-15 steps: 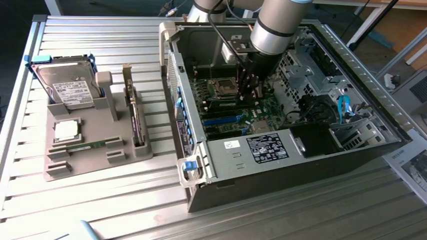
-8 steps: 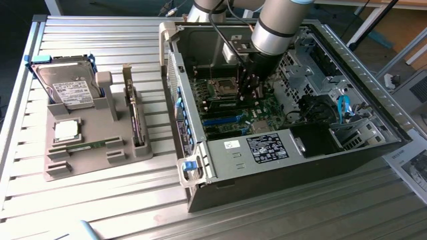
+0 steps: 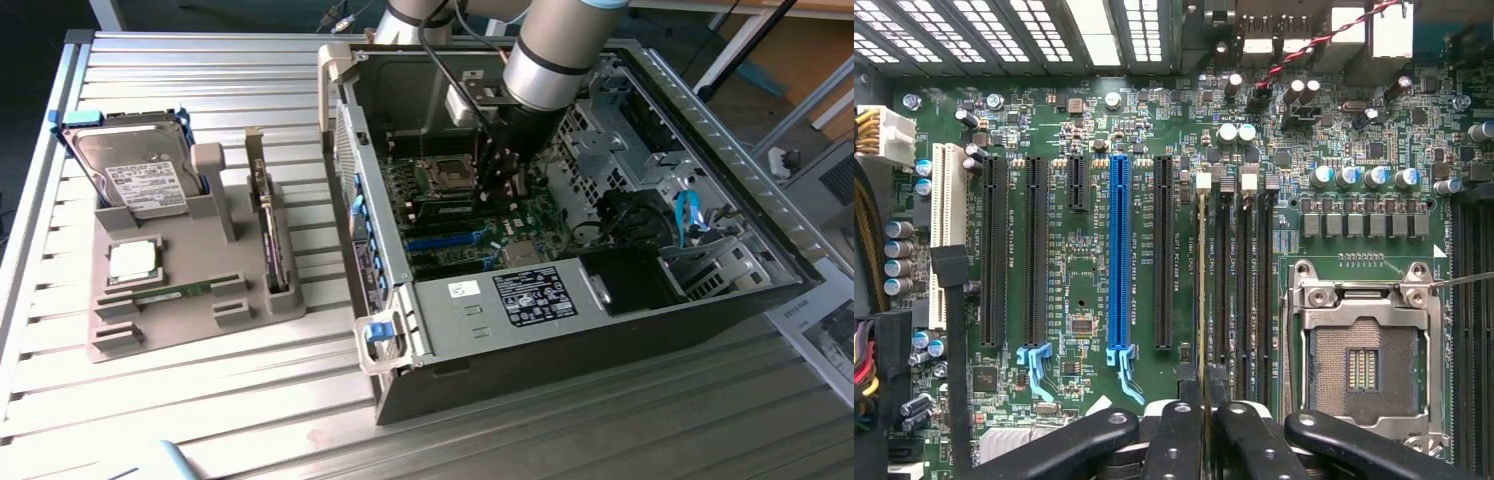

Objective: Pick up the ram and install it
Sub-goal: 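Insert the ram into the slot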

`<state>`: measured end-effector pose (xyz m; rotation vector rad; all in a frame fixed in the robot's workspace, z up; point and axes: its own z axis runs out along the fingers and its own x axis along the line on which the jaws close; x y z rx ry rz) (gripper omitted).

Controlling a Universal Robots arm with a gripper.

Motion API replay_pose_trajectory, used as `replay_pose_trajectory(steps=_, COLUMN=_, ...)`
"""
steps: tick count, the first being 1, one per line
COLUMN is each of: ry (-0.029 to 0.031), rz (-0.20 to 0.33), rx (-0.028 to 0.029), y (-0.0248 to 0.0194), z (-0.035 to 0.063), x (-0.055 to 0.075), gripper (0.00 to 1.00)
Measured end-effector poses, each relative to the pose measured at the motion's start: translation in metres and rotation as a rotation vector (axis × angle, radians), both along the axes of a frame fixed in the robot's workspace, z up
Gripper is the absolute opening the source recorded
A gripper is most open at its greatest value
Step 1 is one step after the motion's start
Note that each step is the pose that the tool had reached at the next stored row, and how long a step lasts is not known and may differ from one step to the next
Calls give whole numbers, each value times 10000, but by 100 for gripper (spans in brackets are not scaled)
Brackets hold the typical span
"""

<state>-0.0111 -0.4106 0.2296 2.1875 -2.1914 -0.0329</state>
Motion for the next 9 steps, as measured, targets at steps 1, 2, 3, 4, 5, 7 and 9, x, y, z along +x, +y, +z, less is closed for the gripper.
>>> replay_pose_trajectory(steps=1, ry=-1, rz=-20, rx=1, y=0, z=-1, x=0, gripper=13)
replay_pose_trajectory(steps=2, ry=0, rz=-42, rx=1, y=0, z=-1, x=0, gripper=13)
replay_pose_trajectory(steps=3, ry=0, rz=-47, rx=1, y=0, z=-2, x=0, gripper=13)
replay_pose_trajectory(steps=4, ry=0, rz=-48, rx=1, y=0, z=-2, x=0, gripper=13)
replay_pose_trajectory(steps=5, ry=0, rz=-48, rx=2, y=0, z=-6, x=0, gripper=13)
replay_pose_trajectory(steps=7, ry=1, rz=-66, rx=0, y=0, z=-18, x=0, gripper=13)
replay_pose_trajectory(steps=9, ry=1, rz=-71, rx=-1, y=0, z=-21, x=0, gripper=13)
